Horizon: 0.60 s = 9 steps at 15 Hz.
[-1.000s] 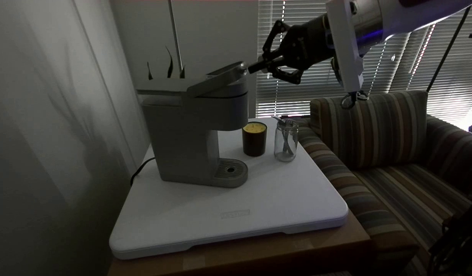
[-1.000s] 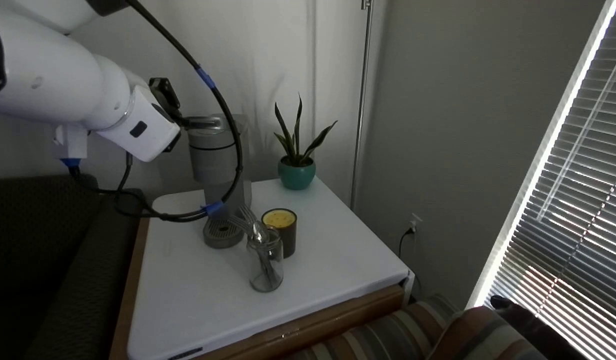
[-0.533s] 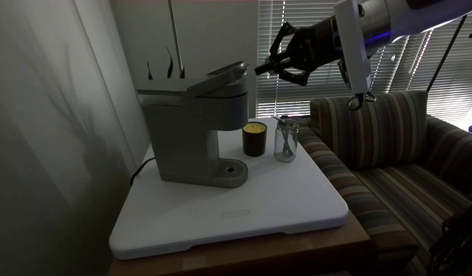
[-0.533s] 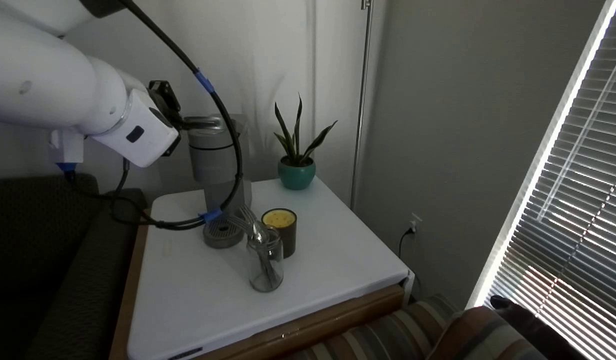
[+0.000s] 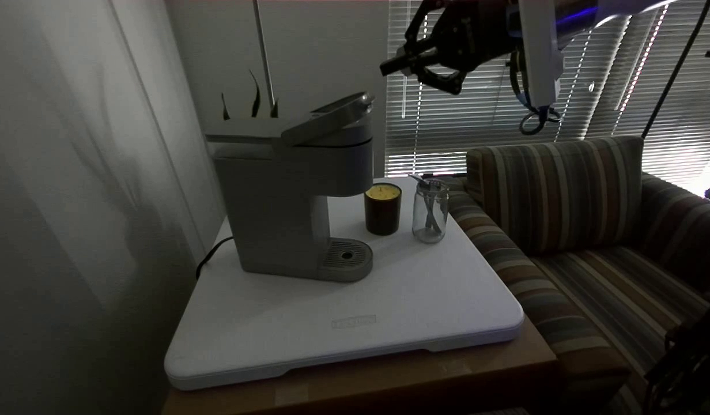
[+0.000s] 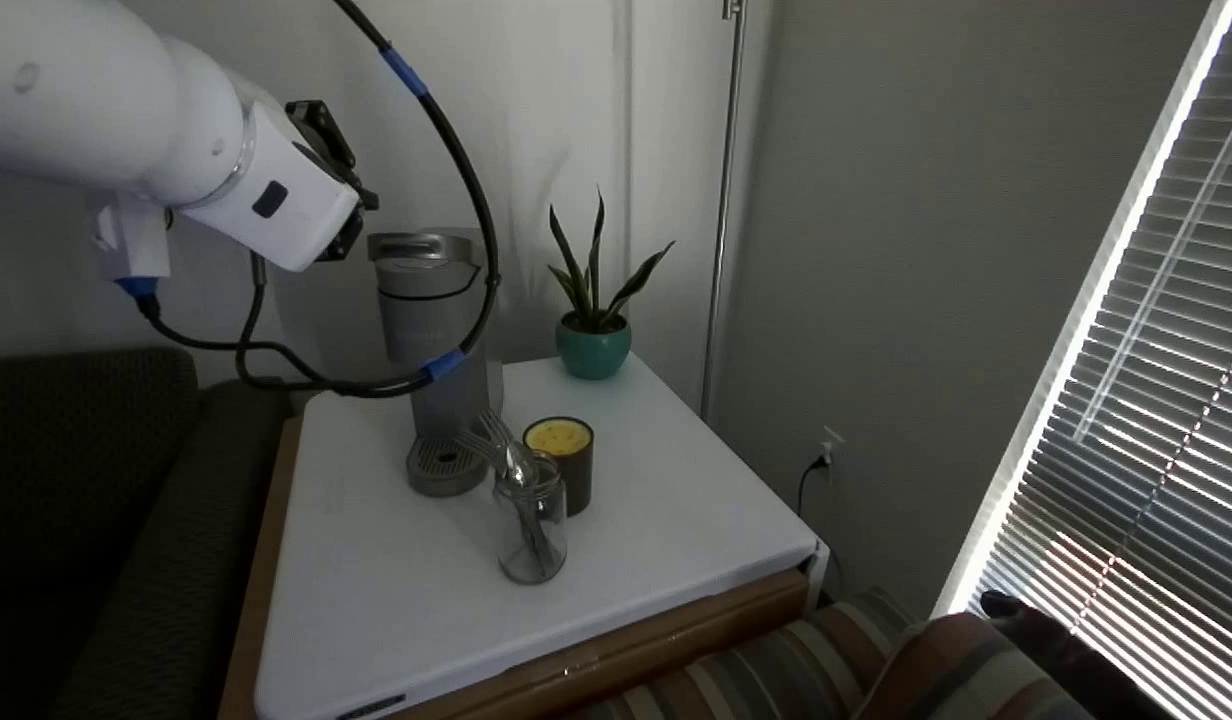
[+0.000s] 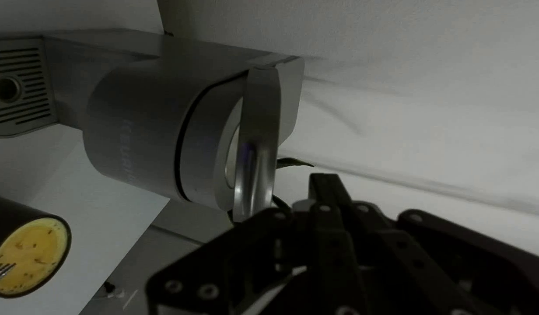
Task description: Close the lid of the coffee maker
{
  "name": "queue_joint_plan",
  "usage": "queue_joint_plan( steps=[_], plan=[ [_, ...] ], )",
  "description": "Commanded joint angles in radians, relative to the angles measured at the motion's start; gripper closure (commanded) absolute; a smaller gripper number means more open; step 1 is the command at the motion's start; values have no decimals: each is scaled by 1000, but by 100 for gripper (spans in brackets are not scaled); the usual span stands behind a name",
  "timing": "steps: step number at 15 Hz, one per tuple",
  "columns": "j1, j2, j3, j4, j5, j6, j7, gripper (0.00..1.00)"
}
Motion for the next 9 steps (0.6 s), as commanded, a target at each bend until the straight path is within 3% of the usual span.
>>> queue_joint_plan(
  steps=[1,9],
  plan=[
    [0,36,1,39,12,34,-51,100],
    [5,127,-4,137,-32,70,-46,100]
  ],
)
